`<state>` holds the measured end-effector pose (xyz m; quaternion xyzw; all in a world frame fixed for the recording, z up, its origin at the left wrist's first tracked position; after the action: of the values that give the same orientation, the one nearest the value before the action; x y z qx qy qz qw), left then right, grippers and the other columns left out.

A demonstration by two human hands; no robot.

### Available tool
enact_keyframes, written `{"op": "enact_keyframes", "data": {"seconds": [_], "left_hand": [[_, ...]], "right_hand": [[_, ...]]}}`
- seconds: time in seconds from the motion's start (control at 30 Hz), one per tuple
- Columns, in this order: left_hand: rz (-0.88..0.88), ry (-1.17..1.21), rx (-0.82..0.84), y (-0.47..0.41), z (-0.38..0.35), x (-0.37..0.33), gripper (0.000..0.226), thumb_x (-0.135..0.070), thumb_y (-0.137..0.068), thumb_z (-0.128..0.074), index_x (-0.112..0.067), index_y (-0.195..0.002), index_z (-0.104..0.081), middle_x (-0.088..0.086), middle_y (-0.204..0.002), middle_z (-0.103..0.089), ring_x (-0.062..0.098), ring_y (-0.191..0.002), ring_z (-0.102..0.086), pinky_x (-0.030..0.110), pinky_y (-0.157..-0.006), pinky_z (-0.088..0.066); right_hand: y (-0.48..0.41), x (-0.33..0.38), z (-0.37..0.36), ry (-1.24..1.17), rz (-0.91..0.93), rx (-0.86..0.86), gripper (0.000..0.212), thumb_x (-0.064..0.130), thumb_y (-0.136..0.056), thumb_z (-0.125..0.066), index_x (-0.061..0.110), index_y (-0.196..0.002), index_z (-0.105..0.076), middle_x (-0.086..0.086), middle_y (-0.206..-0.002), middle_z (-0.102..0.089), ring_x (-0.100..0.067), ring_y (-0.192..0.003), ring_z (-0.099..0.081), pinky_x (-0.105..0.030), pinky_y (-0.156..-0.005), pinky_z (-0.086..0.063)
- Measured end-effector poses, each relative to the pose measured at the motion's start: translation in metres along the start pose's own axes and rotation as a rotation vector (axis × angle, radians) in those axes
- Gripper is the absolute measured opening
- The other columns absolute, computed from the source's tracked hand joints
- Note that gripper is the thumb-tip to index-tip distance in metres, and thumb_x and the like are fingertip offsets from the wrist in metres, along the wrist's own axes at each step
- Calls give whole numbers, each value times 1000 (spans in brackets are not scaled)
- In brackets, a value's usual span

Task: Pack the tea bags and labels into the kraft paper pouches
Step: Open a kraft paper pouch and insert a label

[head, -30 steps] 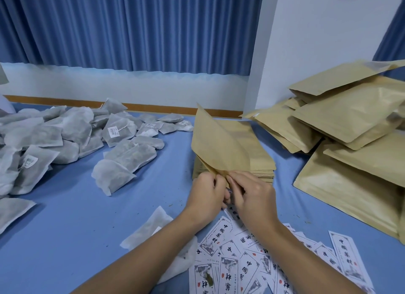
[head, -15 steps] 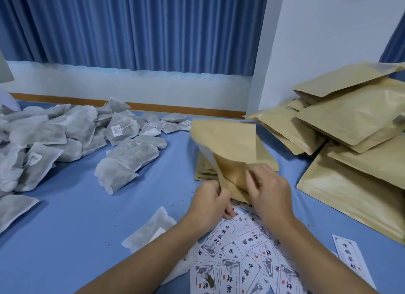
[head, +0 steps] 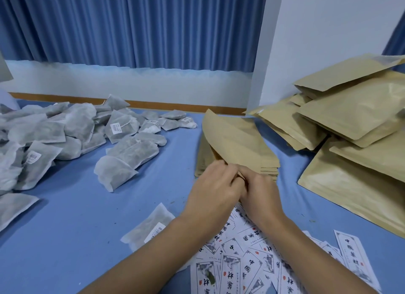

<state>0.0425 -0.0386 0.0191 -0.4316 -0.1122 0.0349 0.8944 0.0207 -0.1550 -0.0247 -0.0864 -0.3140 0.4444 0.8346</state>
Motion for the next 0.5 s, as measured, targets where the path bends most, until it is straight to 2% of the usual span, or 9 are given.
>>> {"op": "enact_keyframes", "data": {"seconds": [0.07, 0.1, 0.17, 0.23, 0.3, 0.37, 0.4, 0.47, 0.5], "left_hand": [[81, -40, 273, 2, -12, 1, 36, -5, -41, -78, -20, -70, -62, -4, -73, -56, 17, -61, -53, 23, -53, -30], [113, -50, 384, 6, -19, 0, 42, -11, -34, -80, -23, -70, -63, -7, -72, -57, 14, -59, -54, 22, -53, -31], [148, -71, 468, 5, -21, -2, 43, -20, -35, -81, -24, -76, -67, -7, -73, -60, 13, -64, -58, 21, -61, -44], [179, -143, 503, -10, -18, 3, 38, -21, -53, -80, -19, -89, -68, -1, -82, -65, 17, -78, -63, 26, -77, -47], [232, -139, 641, -23, -38, 18, 31, -18, -81, -67, -15, -112, -63, 1, -103, -67, 22, -96, -64, 30, -75, -40], [299, -94, 716, -41, -62, 34, 30, -18, -92, -58, -14, -122, -59, 1, -115, -66, 23, -106, -64, 31, -73, -36], [304, -90, 759, -50, -74, 40, 31, -19, -94, -57, -16, -125, -58, 2, -122, -63, 25, -109, -61, 31, -76, -37], [271, -83, 826, -57, -101, 54, 37, -21, -99, -50, -18, -136, -51, 5, -139, -53, 27, -117, -52, 35, -98, -39], [285, -29, 839, -58, -112, 63, 41, -22, -102, -44, -19, -143, -45, 7, -148, -46, 28, -127, -46, 37, -110, -33]], "right_hand": [[-1, 1, 2, -5, 7, 7, 34, 11, -87, -50, 31, -110, -65, -4, -72, -66, -32, -72, -56, -44, -64, -51], [-2, 1, 3, -14, 13, 6, 35, 10, -86, -51, 30, -111, -65, -4, -73, -66, -32, -73, -57, -44, -64, -52], [-5, 5, 8, -34, 34, -29, 31, 7, -85, -52, 25, -106, -65, -5, -68, -62, -32, -68, -54, -44, -62, -51], [-8, 13, 14, -12, 76, -78, 22, 2, -77, -53, 19, -91, -58, -4, -58, -48, -28, -61, -36, -43, -56, -45], [-12, 24, 21, 54, 139, -97, 22, 0, -68, -54, 17, -81, -51, -2, -55, -36, -21, -63, -25, -41, -50, -41], [-21, 29, 27, 103, 164, -93, 21, -1, -65, -52, 16, -77, -51, 0, -55, -39, -24, -60, -31, -41, -50, -40], [-28, 29, 32, 134, 159, -103, 23, -3, -66, -53, 16, -79, -57, -2, -56, -45, -27, -60, -34, -42, -51, -40], [-41, 30, 51, 201, 167, -207, 34, -7, -68, -58, 12, -93, -71, -13, -61, -54, -31, -58, -38, -40, -51, -38], [-45, 34, 61, 223, 195, -279, 39, -9, -68, -61, 11, -99, -74, -15, -62, -57, -33, -54, -40, -39, -51, -40]]}}
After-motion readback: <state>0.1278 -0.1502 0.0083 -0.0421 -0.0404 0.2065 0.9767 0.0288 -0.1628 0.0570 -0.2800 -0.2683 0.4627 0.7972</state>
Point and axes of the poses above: each hand's wrist, its own y-axis away from the middle knuckle, its own z-axis out of the back of the hand, x = y × z, the point moved 8 cm from there along -y, towards the middle knuckle
